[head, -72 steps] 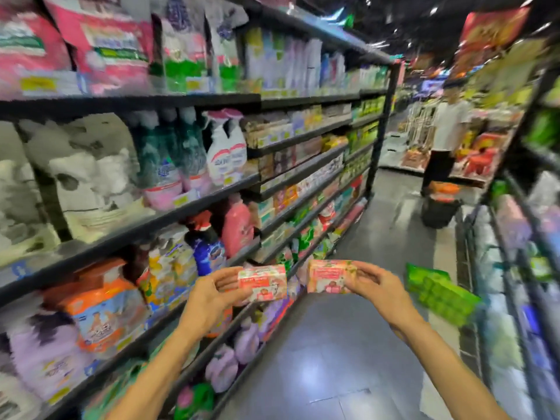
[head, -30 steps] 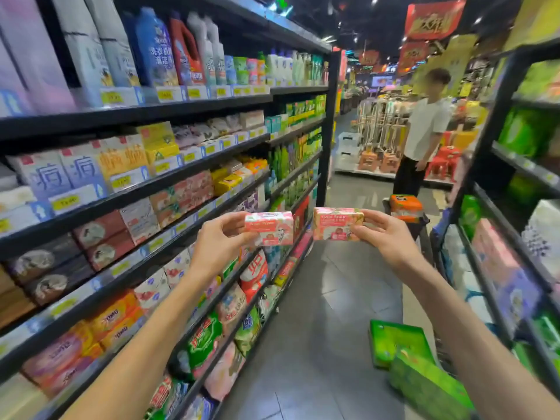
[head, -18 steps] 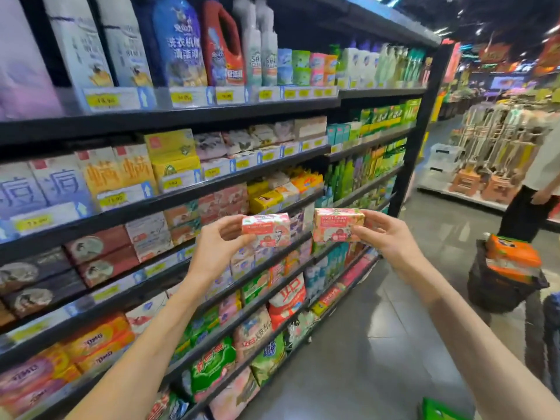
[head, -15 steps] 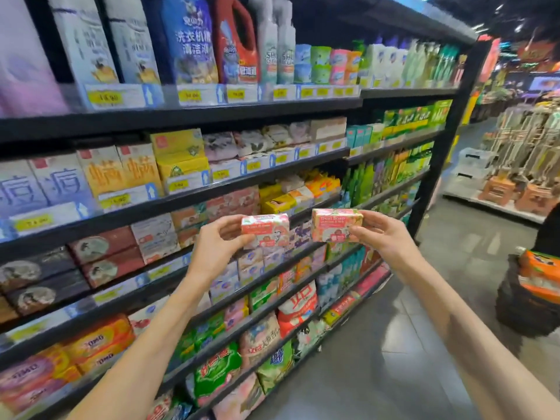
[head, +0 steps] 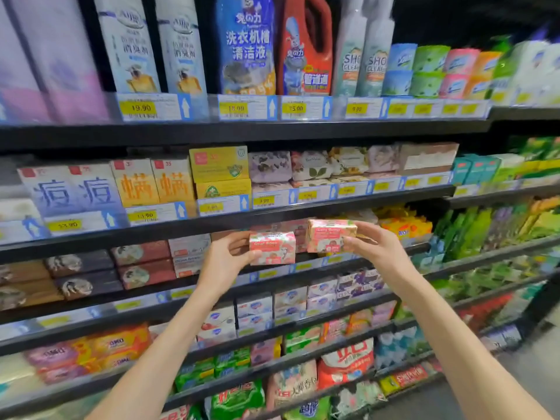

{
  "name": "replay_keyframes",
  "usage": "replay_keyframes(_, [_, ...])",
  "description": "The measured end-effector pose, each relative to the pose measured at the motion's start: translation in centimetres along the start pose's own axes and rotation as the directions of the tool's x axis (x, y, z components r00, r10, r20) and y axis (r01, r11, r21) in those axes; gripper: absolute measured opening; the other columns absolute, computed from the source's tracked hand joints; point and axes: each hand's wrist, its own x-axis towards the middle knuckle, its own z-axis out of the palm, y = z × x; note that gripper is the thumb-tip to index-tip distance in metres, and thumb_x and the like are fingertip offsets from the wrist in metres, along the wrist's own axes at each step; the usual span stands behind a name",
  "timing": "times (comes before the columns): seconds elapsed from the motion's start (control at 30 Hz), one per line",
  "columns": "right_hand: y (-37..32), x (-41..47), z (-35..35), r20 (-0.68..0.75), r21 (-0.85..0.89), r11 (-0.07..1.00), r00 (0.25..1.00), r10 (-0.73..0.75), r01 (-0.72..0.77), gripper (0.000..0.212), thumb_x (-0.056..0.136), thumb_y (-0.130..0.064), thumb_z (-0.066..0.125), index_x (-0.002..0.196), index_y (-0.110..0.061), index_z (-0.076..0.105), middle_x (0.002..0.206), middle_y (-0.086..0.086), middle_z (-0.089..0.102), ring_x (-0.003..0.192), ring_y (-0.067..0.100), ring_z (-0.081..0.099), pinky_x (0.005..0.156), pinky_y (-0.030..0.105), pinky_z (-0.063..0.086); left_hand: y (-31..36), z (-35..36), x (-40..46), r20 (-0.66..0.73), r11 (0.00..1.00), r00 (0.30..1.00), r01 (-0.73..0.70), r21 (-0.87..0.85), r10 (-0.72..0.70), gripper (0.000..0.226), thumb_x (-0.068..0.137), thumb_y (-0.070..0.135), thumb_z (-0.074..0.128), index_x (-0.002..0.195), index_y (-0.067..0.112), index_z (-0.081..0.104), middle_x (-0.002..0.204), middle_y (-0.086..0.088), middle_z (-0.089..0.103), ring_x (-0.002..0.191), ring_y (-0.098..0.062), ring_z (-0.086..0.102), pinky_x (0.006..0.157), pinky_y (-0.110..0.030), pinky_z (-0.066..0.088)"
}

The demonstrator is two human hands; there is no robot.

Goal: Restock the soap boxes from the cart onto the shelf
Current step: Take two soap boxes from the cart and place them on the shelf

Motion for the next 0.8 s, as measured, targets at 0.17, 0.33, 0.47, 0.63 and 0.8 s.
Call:
replay_keyframes(0.17, [1.8,3.7,-0.1,0.081,-0.020,1.000,0.997,-0.011,0.013,0.045,0.084,-0.033,0.077,0.126,-0.023,0.063,0.108,-0.020,0.070,0.097,-0.007,0.066,0.093,0.024,0.052,-0.6,1.7,1.5,-0.123,0.993,0.990,0.080,0.092,-0.068,0.046,0.077,0.025,0.086,0.119,0.016,0.069,0.106,0.009,0.070,0.100,-0.006,0.067,0.097,-0.031,0.051])
replay_keyframes(0.33, [3.9,6.1,-0.7,0.120,-0.040,0.999,0.993,-0.006,0.011,0.059,0.083,-0.035,0.077,0.135,-0.017,0.058,0.119,-0.009,0.065,0.106,0.006,0.061,0.085,0.018,0.044,-2.0,4.1,2.3,-0.221,0.974,0.967,0.165,0.156,-0.128,0.049,0.076,0.026,0.087,0.120,0.010,0.069,0.112,-0.003,0.073,0.100,-0.013,0.068,0.094,-0.036,0.056])
replay_keyframes(0.47, [5.1,7.1,-1.0,0.165,-0.015,1.000,0.986,0.014,-0.011,0.066,0.081,-0.038,0.078,0.138,-0.016,0.054,0.128,-0.004,0.062,0.115,0.013,0.059,0.096,0.027,0.044,-4.0,5.4,2.6,-0.304,0.940,0.934,0.259,0.220,-0.187,0.064,0.074,0.038,0.087,0.126,0.008,0.065,0.114,-0.005,0.073,0.103,-0.018,0.070,0.095,-0.045,0.057])
replay_keyframes(0.63, [6.1,7.6,-0.9,0.192,-0.027,1.000,0.981,0.012,-0.007,0.060,0.084,-0.033,0.076,0.137,-0.014,0.056,0.125,-0.007,0.062,0.110,0.009,0.060,0.086,0.020,0.043,-5.1,6.5,3.2,-0.343,0.906,0.915,0.316,0.281,-0.213,0.065,0.075,0.036,0.087,0.129,0.007,0.064,0.116,-0.009,0.073,0.104,-0.020,0.070,0.095,-0.044,0.056])
replay_keyframes(0.8, [6.9,7.7,-0.6,0.206,-0.045,0.999,0.978,0.018,-0.009,0.056,0.086,-0.032,0.075,0.136,-0.016,0.056,0.120,-0.008,0.061,0.096,-0.006,0.057,0.079,0.015,0.042,-4.9,7.3,3.6,-0.374,0.856,0.904,0.354,0.376,-0.209,0.056,0.078,0.037,0.085,0.122,0.008,0.066,0.115,-0.010,0.073,0.104,-0.026,0.070,0.092,-0.043,0.057])
